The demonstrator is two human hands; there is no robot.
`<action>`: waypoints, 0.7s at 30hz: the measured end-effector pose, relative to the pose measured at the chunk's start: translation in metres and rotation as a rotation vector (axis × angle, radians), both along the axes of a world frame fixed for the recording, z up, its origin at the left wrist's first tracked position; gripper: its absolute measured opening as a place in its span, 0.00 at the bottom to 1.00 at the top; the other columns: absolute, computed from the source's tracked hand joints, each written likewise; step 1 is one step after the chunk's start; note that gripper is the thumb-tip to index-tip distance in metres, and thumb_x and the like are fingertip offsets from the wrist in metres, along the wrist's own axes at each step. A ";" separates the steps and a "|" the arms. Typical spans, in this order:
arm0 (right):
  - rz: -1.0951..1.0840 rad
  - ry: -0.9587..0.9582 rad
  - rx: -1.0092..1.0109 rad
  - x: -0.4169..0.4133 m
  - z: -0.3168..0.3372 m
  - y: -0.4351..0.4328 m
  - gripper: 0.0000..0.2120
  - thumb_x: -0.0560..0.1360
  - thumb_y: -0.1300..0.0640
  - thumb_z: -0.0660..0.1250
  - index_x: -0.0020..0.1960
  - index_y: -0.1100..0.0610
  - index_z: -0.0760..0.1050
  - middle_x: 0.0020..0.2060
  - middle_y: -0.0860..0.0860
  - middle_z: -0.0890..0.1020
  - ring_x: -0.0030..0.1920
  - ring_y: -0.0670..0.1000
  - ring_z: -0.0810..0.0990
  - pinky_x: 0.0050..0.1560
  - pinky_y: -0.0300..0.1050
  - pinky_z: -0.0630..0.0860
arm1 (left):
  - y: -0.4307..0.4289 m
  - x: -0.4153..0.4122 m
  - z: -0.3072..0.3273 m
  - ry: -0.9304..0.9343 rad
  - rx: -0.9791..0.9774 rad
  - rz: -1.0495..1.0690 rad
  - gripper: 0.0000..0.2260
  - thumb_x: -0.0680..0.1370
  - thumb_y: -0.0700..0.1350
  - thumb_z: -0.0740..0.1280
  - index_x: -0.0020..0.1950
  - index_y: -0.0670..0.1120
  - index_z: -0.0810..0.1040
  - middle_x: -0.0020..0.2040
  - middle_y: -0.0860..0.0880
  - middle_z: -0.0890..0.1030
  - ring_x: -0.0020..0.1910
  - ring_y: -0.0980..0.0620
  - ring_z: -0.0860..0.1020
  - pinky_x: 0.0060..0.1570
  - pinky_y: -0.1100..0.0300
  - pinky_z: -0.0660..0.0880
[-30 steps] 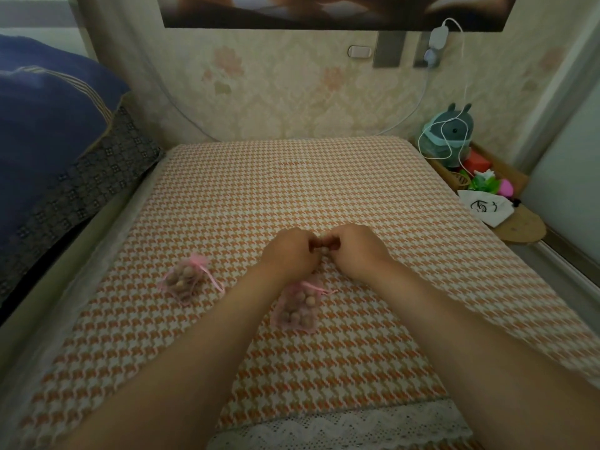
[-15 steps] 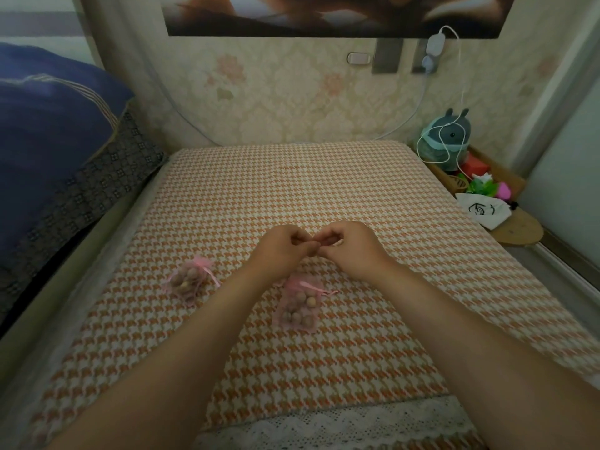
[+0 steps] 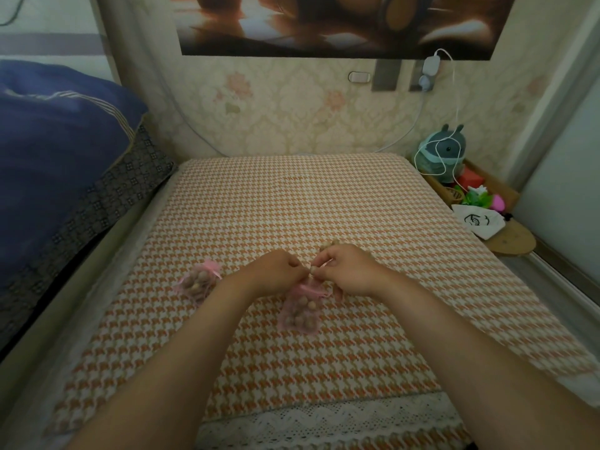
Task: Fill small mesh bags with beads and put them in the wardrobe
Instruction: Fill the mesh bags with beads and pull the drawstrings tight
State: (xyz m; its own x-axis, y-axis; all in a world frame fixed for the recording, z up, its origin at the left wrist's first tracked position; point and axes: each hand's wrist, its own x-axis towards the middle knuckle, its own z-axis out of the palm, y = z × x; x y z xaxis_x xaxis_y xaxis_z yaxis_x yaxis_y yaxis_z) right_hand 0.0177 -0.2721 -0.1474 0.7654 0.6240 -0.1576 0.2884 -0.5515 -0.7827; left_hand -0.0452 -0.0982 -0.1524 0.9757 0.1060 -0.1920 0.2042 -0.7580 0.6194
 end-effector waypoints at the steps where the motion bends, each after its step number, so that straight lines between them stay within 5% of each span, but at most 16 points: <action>1: 0.010 0.022 0.011 -0.002 0.004 0.000 0.05 0.80 0.57 0.69 0.46 0.50 0.78 0.38 0.50 0.88 0.22 0.46 0.78 0.24 0.33 0.71 | 0.000 -0.002 0.004 0.011 0.005 0.004 0.15 0.78 0.50 0.64 0.39 0.42 0.82 0.35 0.47 0.80 0.35 0.53 0.75 0.38 0.58 0.70; 4: 0.038 0.087 0.043 -0.007 0.013 -0.001 0.02 0.81 0.57 0.69 0.52 0.55 0.78 0.38 0.51 0.87 0.23 0.47 0.77 0.23 0.34 0.69 | 0.001 -0.009 0.015 0.009 -0.004 0.016 0.15 0.77 0.49 0.65 0.40 0.41 0.84 0.37 0.43 0.84 0.35 0.51 0.77 0.39 0.55 0.74; 11: 0.097 -0.024 -0.003 -0.016 0.029 -0.003 0.04 0.79 0.55 0.72 0.52 0.53 0.82 0.38 0.50 0.87 0.25 0.40 0.78 0.29 0.37 0.74 | 0.004 -0.022 0.032 0.007 0.006 0.004 0.04 0.71 0.51 0.73 0.38 0.54 0.87 0.35 0.55 0.85 0.41 0.53 0.84 0.45 0.54 0.81; 15: 0.160 -0.163 -0.103 -0.018 0.035 -0.004 0.02 0.76 0.48 0.74 0.47 0.44 0.84 0.42 0.41 0.85 0.43 0.40 0.82 0.44 0.40 0.78 | 0.007 -0.026 0.035 0.052 -0.047 -0.021 0.02 0.70 0.51 0.74 0.39 0.58 0.87 0.38 0.60 0.85 0.45 0.58 0.83 0.50 0.57 0.81; 21: 0.198 -0.236 -0.156 -0.020 0.037 -0.003 0.06 0.77 0.48 0.72 0.51 0.43 0.86 0.46 0.39 0.86 0.47 0.42 0.84 0.53 0.49 0.82 | 0.009 -0.026 0.036 0.085 -0.055 -0.021 0.03 0.69 0.51 0.73 0.41 0.57 0.87 0.38 0.60 0.85 0.45 0.58 0.83 0.51 0.57 0.81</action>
State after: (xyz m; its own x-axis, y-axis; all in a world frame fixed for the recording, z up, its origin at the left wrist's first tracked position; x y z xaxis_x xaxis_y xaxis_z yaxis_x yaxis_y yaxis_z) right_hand -0.0025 -0.2749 -0.1105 0.6589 0.7461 -0.0962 0.5644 -0.5748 -0.5925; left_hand -0.0709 -0.0892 -0.1166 0.9575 0.0722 -0.2792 0.2419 -0.7280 0.6415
